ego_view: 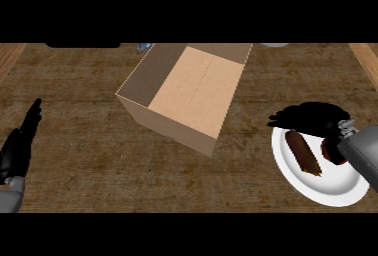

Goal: Pick the sweet potato from the plate and place it in the cardboard box

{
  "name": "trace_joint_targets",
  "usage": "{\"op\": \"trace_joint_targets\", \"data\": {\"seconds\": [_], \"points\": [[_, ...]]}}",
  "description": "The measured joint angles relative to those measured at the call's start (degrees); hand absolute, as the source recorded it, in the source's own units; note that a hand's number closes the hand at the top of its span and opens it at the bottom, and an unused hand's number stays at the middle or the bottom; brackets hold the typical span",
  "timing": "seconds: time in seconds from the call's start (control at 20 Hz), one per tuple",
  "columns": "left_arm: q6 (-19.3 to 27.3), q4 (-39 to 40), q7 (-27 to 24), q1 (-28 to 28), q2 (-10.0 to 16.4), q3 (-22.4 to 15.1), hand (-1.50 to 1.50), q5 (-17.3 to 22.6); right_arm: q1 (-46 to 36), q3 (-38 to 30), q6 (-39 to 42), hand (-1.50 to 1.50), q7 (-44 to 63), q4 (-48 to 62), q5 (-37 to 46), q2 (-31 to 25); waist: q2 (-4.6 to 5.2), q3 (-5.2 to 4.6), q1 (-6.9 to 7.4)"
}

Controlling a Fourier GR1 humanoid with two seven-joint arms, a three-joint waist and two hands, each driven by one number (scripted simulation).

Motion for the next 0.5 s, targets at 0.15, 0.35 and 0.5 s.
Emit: {"op": "trace_joint_targets", "data": {"seconds": [0.15, 0.35, 0.5], "points": [[-0.92, -0.21, -0.41, 0.95, -0.23, 0.92, 0.00, -0.16, 1.96, -0.23, 0.74, -1.50, 0.27, -2.76, -0.31, 0.13, -0.03, -0.01, -0.10], [-1.39, 0.99, -0.29, -0.81, -1.16, 1.55, 0.00, -1.26, 3.03, -0.29, 1.40, -1.50, 0.35, -5.68, -0.55, 0.53, -0.01, -0.02, -0.22], [-2.13, -0.31, 0.47, -0.32, -1.21, 2.18, 0.00, -1.65, 3.55, -0.37, 2.21, -1.50, 1.11, -6.98, -0.34, 0.30, -0.01, -0.02, -0.10]]}}
